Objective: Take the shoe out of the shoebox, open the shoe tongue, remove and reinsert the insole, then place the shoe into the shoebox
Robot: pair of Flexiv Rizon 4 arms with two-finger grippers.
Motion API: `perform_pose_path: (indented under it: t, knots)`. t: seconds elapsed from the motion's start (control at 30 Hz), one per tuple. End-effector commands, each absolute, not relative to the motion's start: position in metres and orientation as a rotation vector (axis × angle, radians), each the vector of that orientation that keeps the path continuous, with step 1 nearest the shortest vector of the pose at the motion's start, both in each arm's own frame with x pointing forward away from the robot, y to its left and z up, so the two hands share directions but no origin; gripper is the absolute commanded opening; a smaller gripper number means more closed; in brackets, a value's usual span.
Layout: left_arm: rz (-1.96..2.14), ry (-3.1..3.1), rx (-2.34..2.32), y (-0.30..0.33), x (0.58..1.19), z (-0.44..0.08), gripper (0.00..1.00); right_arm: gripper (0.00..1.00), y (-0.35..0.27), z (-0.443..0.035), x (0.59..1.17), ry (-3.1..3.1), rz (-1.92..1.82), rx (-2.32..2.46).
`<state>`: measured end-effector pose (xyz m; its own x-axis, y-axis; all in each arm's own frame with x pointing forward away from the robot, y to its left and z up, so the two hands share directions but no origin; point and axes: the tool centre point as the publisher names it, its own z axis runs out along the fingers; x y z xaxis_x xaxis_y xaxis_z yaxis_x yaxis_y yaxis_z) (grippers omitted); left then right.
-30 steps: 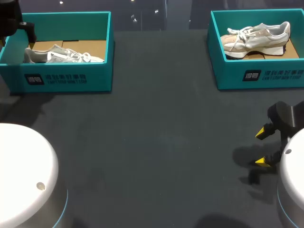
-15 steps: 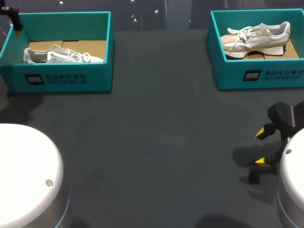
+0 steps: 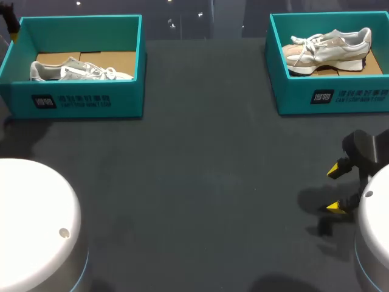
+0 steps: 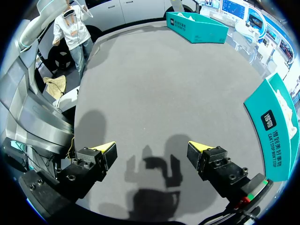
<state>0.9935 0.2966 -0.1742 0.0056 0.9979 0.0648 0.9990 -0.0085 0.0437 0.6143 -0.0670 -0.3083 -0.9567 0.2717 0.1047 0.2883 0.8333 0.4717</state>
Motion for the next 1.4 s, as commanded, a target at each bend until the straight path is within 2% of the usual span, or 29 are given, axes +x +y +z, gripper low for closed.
perform_pose_path:
  t: [0.03, 0.13, 0.43, 0.67, 0.97, 1.07, 1.4]
  knots:
    - [-0.120, -2.199, -2.218, 0.297, 0.994, -0.174, 1.00, 1.00, -0.067, -0.308, 0.612, -2.980, -0.771, -0.458]
    - [-0.120, -2.199, -2.218, 0.297, 0.994, -0.174, 1.00, 1.00, -0.067, -0.308, 0.612, -2.980, -0.771, -0.458]
    - [-0.120, -2.199, -2.218, 0.297, 0.994, -0.174, 1.00, 1.00, -0.073, -0.246, 0.671, -2.847, -0.515, -0.947]
    - [-0.120, -2.199, -2.218, 0.297, 0.994, -0.174, 1.00, 1.00, -0.076, -0.212, 0.707, -2.870, -0.413, -1.108]
    - [-0.120, -2.199, -2.218, 0.297, 0.994, -0.174, 1.00, 1.00, -0.108, -0.184, 0.746, -2.785, -0.280, -1.504]
    - [-0.120, -2.199, -2.218, 0.297, 0.994, -0.174, 1.00, 1.00, -0.118, -0.175, 0.763, -2.816, -0.249, -1.505]
    - [-0.120, -2.199, -2.218, 0.297, 0.994, -0.174, 1.00, 1.00, -0.118, -0.175, 0.763, -2.816, -0.249, -1.505]
